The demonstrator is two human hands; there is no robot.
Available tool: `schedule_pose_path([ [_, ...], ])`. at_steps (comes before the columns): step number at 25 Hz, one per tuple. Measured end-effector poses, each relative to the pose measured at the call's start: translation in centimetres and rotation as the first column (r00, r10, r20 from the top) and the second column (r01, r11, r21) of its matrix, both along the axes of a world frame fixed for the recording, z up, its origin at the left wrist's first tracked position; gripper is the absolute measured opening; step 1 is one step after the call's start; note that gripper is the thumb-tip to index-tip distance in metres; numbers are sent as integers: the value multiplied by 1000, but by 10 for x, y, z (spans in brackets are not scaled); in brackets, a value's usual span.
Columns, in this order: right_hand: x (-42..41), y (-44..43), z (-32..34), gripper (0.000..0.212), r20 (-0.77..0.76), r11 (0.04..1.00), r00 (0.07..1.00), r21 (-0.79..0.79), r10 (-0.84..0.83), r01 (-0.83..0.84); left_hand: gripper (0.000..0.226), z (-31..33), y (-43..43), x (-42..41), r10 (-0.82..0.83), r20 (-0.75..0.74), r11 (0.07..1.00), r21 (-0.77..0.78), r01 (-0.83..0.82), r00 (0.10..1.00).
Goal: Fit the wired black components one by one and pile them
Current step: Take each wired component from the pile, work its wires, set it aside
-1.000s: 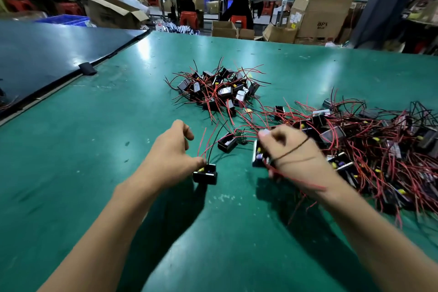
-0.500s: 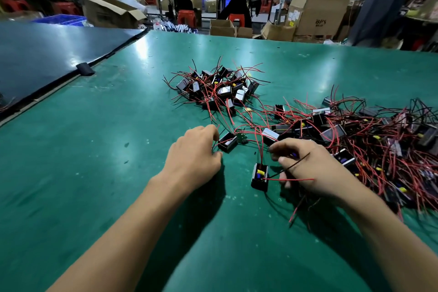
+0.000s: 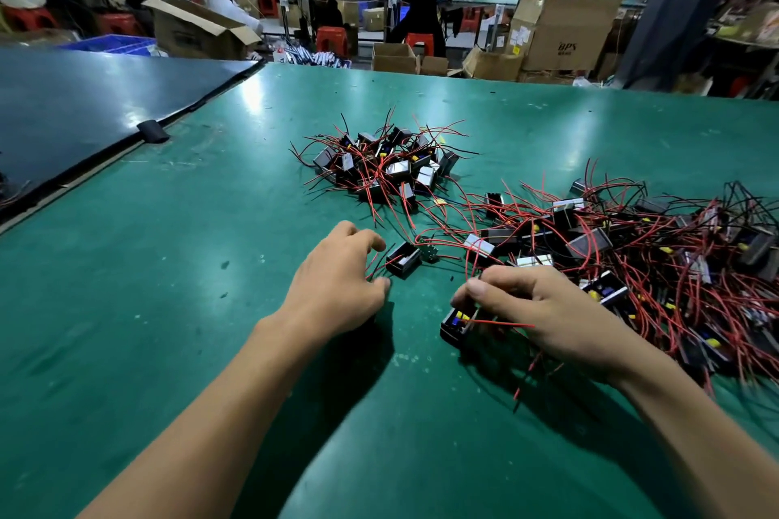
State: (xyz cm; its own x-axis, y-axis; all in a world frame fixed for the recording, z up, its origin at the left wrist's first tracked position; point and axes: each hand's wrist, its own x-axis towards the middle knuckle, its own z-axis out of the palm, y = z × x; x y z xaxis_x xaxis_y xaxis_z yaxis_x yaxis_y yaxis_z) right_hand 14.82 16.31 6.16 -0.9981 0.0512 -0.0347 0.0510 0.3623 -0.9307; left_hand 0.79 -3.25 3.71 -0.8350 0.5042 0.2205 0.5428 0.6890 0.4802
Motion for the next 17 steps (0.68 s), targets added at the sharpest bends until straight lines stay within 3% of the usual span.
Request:
schedule_pose_path([
  [3, -15, -9, -3, 27, 15, 1000, 1000, -21, -7, 7, 25, 3, 20, -3, 53, -93, 997, -52, -57, 994],
  [5, -19, -17, -9, 24, 37, 997, 999, -80, -14, 17, 23, 0, 28, -5, 133, -91, 978, -150, -146, 987],
  [7, -19, -24, -18, 23, 15, 998, 999, -47, -36, 36, 21, -5, 29, -6, 174, -72, 972, -148, -183, 982],
  [11, -18, -25, -32, 13, -35, 977, 983, -127, -179, 174, 12, -2, 24, 2, 150, 14, 969, 196, -150, 989],
  [13, -18, -20, -35, 12, -103, 974, 968, -30, -227, 225, 8, 5, 20, 8, 81, 102, 917, 382, -114, 992],
  [15, -18, -16, -35, 14, -167, 968, 958, 59, -232, 245, 6, 11, 15, 14, -14, 163, 871, 486, -68, 987],
  [17, -18, -15, -33, 16, -210, 967, 948, 27, -240, 252, 7, 17, 12, 20, -100, 182, 857, 516, -8, 978],
])
